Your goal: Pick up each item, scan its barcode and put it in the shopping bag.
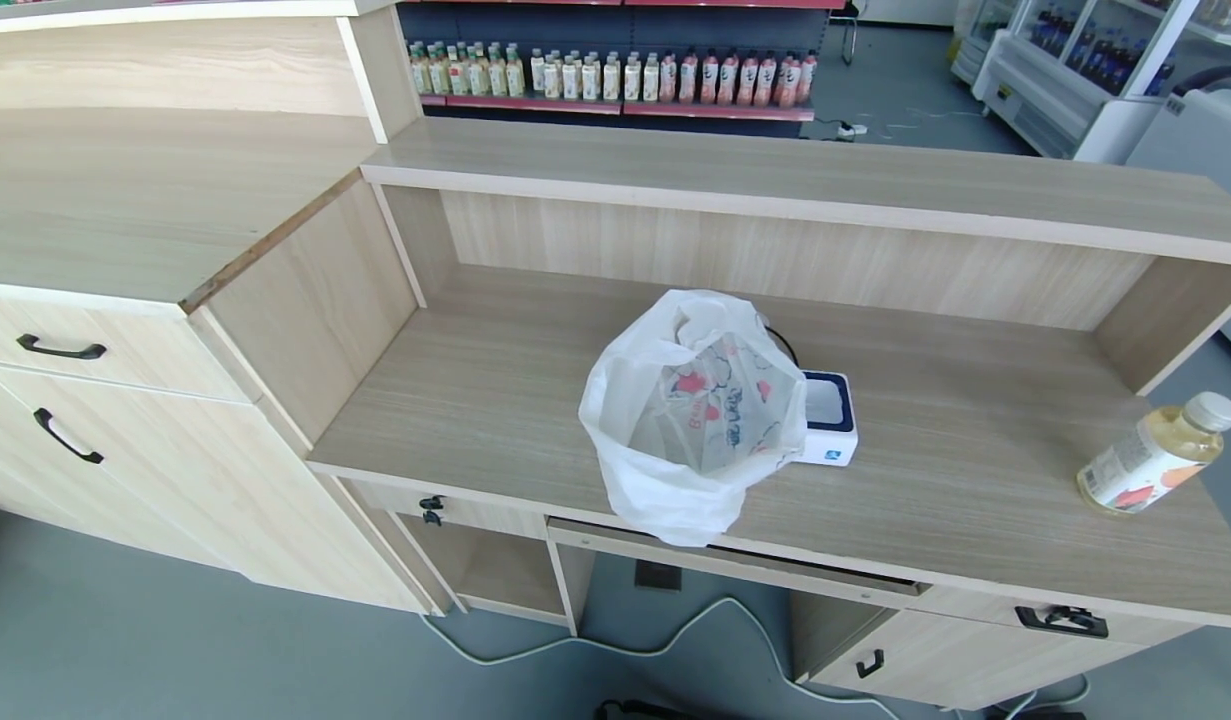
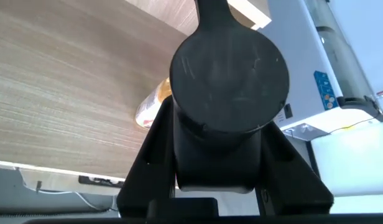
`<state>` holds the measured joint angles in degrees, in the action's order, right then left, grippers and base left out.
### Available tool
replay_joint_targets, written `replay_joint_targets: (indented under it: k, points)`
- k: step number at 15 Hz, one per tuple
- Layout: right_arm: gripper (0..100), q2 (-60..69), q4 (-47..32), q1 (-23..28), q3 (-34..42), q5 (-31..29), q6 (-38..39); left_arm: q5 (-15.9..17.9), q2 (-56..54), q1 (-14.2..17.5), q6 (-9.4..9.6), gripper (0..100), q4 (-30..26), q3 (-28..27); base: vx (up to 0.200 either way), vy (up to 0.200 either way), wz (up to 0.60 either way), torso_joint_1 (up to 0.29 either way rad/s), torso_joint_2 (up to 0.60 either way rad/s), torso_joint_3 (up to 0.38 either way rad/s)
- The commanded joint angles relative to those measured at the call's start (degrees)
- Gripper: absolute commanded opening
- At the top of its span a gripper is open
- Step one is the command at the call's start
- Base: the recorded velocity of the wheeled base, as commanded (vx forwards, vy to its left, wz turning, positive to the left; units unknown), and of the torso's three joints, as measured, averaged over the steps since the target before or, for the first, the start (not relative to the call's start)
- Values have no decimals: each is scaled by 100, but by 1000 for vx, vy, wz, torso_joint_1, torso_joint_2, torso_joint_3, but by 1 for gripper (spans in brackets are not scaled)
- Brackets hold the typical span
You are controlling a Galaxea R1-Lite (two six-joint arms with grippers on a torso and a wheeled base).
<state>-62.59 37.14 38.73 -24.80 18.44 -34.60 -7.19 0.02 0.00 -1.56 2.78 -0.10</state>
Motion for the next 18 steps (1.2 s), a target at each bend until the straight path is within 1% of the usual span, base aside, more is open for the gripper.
replay_joint_targets:
  k: [1,3,6,8,10,12,15,16,18]
  points:
    - [0,194,3,3,203,1,41,-1,-2,0,-2,100,3,1,0,0,0,0,0,0]
    - [0,177,3,-41,177,28,111,-1,-2,0,-2,100,3,1,0,0,0,0,0,0]
    - [0,221,47,-999,133,318,1192,-1,-2,0,-2,100,3,1,0,0,0,0,0,0]
    - [0,159,47,-1245,63,335,1315,-1,-2,0,-2,100,3,1,0,0,0,0,0,0]
    - [0,106,47,-1298,80,335,1359,34,-2,0,-2,100,3,1,0,0,0,0,0,0]
    - [0,80,47,-1307,63,335,1623,34,-2,0,42,100,3,1,0,0,0,0,0,0]
    - [0,10,56,-1307,63,335,1816,34,-2,0,42,100,3,1,0,0,0,0,0,0]
    - [0,-17,56,-1307,63,335,1878,25,-2,0,42,100,3,1,0,200,0,7,2,2]
    - [0,-122,82,-1377,-69,335,2247,34,-2,0,51,100,3,10,0,200,0,-7,0,5]
